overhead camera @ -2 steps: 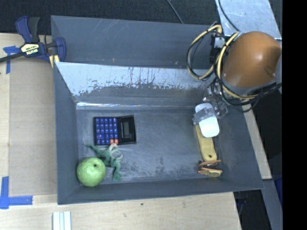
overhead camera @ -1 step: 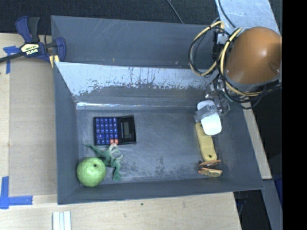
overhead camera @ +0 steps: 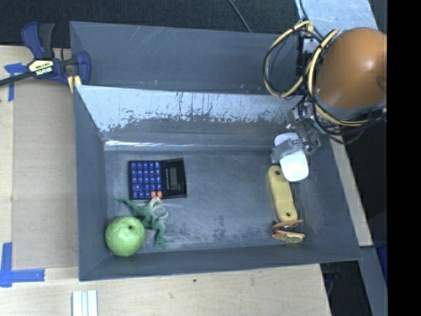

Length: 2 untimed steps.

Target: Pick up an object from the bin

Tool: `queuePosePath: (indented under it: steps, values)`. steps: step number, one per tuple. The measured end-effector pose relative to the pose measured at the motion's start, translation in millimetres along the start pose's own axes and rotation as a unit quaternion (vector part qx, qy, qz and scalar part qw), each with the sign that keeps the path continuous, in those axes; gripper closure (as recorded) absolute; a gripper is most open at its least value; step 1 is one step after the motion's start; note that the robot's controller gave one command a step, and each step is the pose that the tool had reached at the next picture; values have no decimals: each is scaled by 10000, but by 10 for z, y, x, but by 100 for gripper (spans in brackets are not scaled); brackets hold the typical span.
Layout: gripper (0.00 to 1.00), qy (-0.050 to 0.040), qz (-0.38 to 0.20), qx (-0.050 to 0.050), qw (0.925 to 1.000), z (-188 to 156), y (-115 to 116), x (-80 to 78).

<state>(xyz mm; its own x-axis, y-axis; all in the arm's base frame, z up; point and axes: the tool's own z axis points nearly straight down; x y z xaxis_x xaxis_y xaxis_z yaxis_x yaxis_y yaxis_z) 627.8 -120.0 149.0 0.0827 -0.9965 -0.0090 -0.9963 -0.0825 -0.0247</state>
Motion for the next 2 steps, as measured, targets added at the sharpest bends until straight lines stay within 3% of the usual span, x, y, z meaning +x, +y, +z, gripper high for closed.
queuePosePath:
  steps: [2]
  values:
    - [100,-8,33,26,10000,-201,-13,-1]
